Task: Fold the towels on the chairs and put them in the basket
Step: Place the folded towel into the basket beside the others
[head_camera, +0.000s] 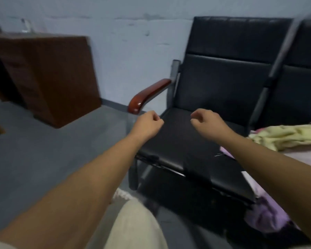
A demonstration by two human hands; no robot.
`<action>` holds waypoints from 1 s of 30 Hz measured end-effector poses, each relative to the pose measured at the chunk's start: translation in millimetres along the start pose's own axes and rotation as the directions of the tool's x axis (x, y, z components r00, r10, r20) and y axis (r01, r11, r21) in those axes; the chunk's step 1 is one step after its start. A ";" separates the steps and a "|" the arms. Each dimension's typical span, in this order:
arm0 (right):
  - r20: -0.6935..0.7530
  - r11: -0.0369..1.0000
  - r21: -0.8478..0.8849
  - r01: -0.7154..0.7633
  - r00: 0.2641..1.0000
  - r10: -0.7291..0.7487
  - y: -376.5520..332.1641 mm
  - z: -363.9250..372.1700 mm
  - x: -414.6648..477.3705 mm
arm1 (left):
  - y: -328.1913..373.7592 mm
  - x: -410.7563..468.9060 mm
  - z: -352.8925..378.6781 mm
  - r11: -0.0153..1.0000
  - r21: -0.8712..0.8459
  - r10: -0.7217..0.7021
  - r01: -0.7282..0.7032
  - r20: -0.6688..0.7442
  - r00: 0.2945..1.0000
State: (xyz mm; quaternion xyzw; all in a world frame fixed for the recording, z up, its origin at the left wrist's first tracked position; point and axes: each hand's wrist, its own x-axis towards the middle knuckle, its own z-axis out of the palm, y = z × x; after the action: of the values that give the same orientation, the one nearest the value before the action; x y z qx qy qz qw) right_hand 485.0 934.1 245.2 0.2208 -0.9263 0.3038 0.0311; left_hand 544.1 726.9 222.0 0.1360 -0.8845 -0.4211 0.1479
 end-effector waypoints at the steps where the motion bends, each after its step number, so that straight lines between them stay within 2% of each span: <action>1: -0.032 0.999 -0.013 -0.037 0.999 0.036 20.3 -16.7 -2.8 | 19.7 6.5 18.2 0.999 0.010 0.034 -0.035 0.044 0.998; 7: -0.186 0.951 -0.180 -0.253 0.958 0.220 142.6 -90.9 -22.2 | 107.4 37.9 139.0 0.984 0.010 0.167 -0.177 0.285 0.944; 12: -0.217 0.852 -0.350 -0.390 0.918 0.332 227.4 -123.5 -39.1 | 140.8 47.7 241.1 0.969 -0.019 0.227 -0.245 0.452 0.863; 16: -0.354 0.763 -0.515 -0.391 0.907 0.227 275.9 -136.3 -38.8 | 154.5 52.2 314.3 0.948 -0.087 0.303 -0.305 0.534 0.789; 19: -0.326 0.721 -0.582 -0.376 0.920 0.217 300.7 -138.9 -29.9 | 160.6 55.0 358.0 0.945 -0.179 0.325 -0.272 0.585 0.743; 21: -0.314 0.705 -0.628 -0.330 0.936 0.158 303.4 -135.0 -26.4 | 159.8 51.6 376.6 0.937 -0.259 0.347 -0.235 0.602 0.719; 23: -0.322 0.740 -0.603 -0.298 0.940 0.116 301.2 -131.4 -28.8 | 156.1 48.9 395.0 0.921 -0.317 0.379 -0.228 0.580 0.722; 26: -0.306 0.816 -0.525 -0.243 0.948 0.085 291.1 -136.4 -33.6 | 155.5 50.3 400.9 0.923 -0.337 0.343 -0.183 0.513 0.787; 28: -0.407 0.900 -0.393 -0.189 0.913 0.014 280.6 -148.6 -36.0 | 155.9 54.6 395.4 0.932 -0.337 0.301 -0.137 0.503 0.810; 29: -0.507 0.900 -0.390 -0.193 0.861 -0.035 277.8 -156.1 -35.6 | 156.3 56.1 391.9 0.935 -0.328 0.294 -0.135 0.502 0.813; 30: -0.606 0.858 -0.436 -0.271 0.794 -0.057 277.4 -163.9 -35.3 | 157.3 56.4 388.1 0.935 -0.323 0.301 -0.148 0.500 0.812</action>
State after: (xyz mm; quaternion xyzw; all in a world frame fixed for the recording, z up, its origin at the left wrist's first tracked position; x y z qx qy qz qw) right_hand 385.5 1241.5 219.4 0.0426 -0.9255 0.1079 0.3604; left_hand 328.1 1075.5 120.3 -0.1163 -0.8340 -0.5377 -0.0418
